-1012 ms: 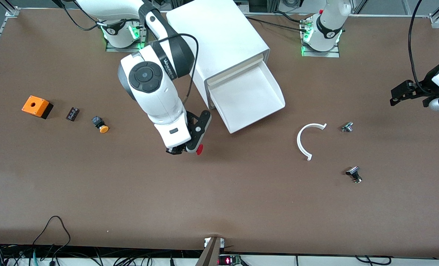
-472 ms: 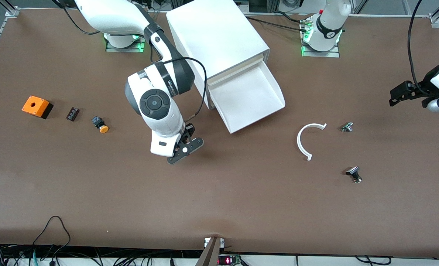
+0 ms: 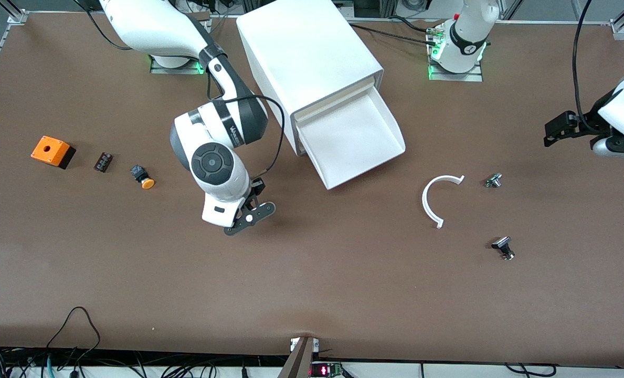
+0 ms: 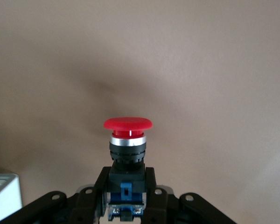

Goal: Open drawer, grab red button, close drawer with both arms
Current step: 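Carry the red button beside the cabinet with the right gripper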

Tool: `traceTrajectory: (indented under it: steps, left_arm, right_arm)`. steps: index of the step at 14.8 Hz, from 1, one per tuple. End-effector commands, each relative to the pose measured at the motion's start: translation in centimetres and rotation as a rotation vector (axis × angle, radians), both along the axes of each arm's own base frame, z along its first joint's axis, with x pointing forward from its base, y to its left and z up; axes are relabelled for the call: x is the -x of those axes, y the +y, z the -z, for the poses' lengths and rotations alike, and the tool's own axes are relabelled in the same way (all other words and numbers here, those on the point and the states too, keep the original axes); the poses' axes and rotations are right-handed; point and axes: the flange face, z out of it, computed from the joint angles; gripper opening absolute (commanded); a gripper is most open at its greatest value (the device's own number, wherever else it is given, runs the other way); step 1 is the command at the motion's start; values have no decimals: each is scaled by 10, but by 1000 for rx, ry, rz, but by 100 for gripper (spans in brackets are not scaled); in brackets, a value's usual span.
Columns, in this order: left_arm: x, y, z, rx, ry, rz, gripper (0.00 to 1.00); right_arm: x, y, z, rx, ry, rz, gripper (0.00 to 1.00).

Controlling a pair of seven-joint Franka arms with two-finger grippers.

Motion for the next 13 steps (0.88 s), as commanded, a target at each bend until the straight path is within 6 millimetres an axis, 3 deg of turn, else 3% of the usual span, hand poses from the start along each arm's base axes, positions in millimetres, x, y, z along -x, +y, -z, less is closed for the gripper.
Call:
traceTrajectory:
  steps: [1, 4, 6, 7, 10, 13]
  left_arm:
    - [1, -5, -11, -8, 5, 16, 100]
    - [1, -14, -11, -7, 5, 31, 100]
    - [2, -28, -10, -16, 7, 52, 100]
    - [0, -37, -5, -24, 13, 67, 100]
    - [-10, -34, 11, -20, 14, 73, 100]
    - [-18, -43, 28, -23, 32, 95, 100]
  right_arm:
    - [16, -20, 13, 11, -5, -15, 25]
    - [43, -57, 32, -15, -25, -43, 25]
    - [64, -72, 40, -16, -20, -52, 25]
    - [66, -81, 40, -15, -13, -56, 25]
    - [66, -101, 42, -16, -4, -72, 25]
    - [69, -123, 68, -19, -10, -65, 28]
